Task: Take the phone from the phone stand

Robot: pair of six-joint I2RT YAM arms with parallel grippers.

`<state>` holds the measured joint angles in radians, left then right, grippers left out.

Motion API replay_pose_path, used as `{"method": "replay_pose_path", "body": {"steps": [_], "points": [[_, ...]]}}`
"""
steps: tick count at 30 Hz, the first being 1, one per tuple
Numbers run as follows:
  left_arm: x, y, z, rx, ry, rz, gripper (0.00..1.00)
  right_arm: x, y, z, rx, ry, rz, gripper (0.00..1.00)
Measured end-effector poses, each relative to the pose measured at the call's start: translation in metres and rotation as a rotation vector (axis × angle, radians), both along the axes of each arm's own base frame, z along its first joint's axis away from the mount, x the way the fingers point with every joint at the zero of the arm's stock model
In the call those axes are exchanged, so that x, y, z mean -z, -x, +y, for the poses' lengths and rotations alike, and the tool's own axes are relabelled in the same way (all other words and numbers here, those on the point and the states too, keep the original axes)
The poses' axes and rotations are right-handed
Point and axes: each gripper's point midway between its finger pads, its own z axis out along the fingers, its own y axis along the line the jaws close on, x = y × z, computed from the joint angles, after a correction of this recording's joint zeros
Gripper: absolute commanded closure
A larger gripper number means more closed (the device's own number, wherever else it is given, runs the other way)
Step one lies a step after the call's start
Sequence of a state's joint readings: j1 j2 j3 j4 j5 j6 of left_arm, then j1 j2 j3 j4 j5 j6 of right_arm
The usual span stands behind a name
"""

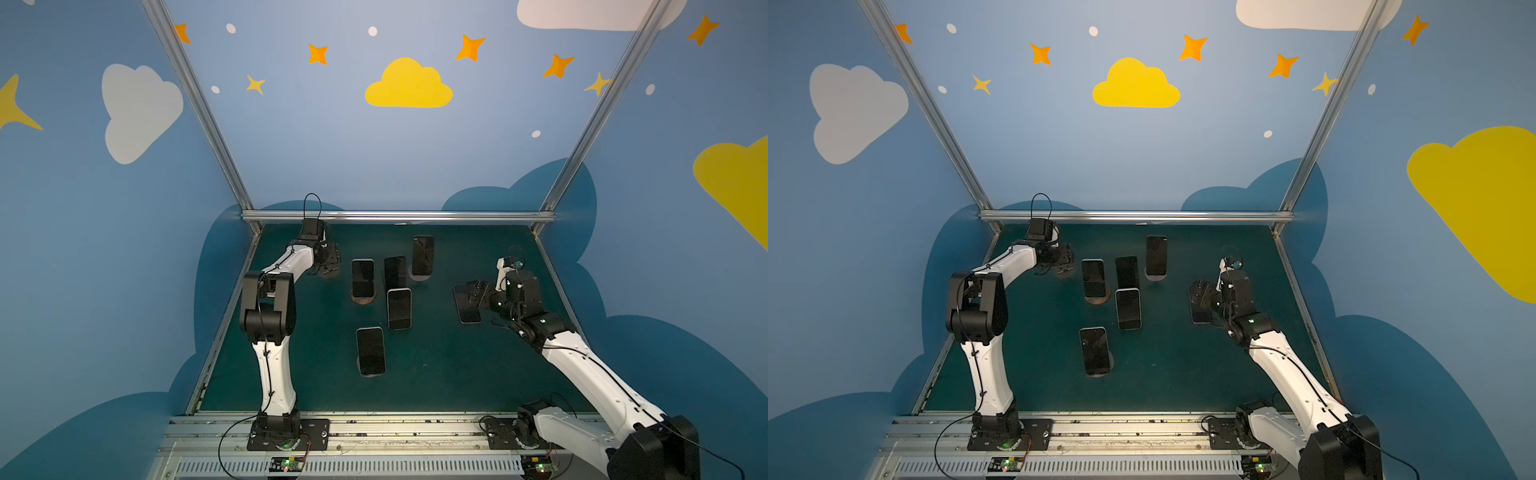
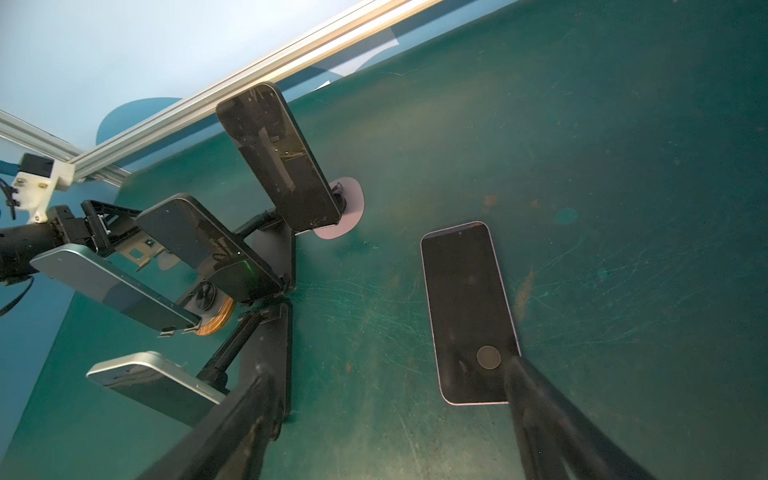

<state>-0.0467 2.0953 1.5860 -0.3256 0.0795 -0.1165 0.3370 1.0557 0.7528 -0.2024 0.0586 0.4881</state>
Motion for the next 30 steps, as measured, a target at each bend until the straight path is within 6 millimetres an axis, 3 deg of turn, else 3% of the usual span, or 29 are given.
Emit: {"method": "replay_pose_path", "body": {"steps": [4,8,11,15,17,20,22,25,27,30], "points": [[-0.006,0.002,0.005,-0.022,-0.013,-0.004,0.0,0.001,0.001,0.001,-0.008,0.004,0.002,0.12],[-0.039,0.007,0.017,-0.09,-0.043,-0.044,0.0,0.003,0.005,0.002,-0.029,0.012,0.022,0.12],[-0.089,0.014,0.028,-0.166,-0.047,-0.129,0.0,-0.004,0.007,0.004,-0.043,0.008,0.024,0.12],[-0.178,0.038,0.044,-0.283,-0.005,-0.299,0.0,-0.021,0.008,0.012,-0.08,-0.005,0.007,0.12],[-0.217,0.065,0.05,-0.359,0.055,-0.393,0.0,-0.03,0.009,0.019,-0.104,-0.012,-0.006,0.13],[-0.246,0.113,0.052,-0.434,0.18,-0.504,0.0,-0.036,0.016,0.039,-0.175,-0.015,-0.02,0.12],[-0.249,0.141,0.048,-0.45,0.271,-0.566,0.0,-0.036,0.024,0.055,-0.229,-0.005,-0.026,0.12],[-0.226,0.166,0.042,-0.482,0.38,-0.586,0.0,-0.036,0.034,0.072,-0.281,0.01,-0.032,0.12],[-0.205,0.173,0.037,-0.498,0.43,-0.552,0.0,-0.037,0.038,0.078,-0.297,0.017,-0.032,0.12],[-0.194,0.176,0.03,-0.501,0.463,-0.523,0.0,-0.046,0.045,0.088,-0.321,0.015,-0.046,0.12]]}}
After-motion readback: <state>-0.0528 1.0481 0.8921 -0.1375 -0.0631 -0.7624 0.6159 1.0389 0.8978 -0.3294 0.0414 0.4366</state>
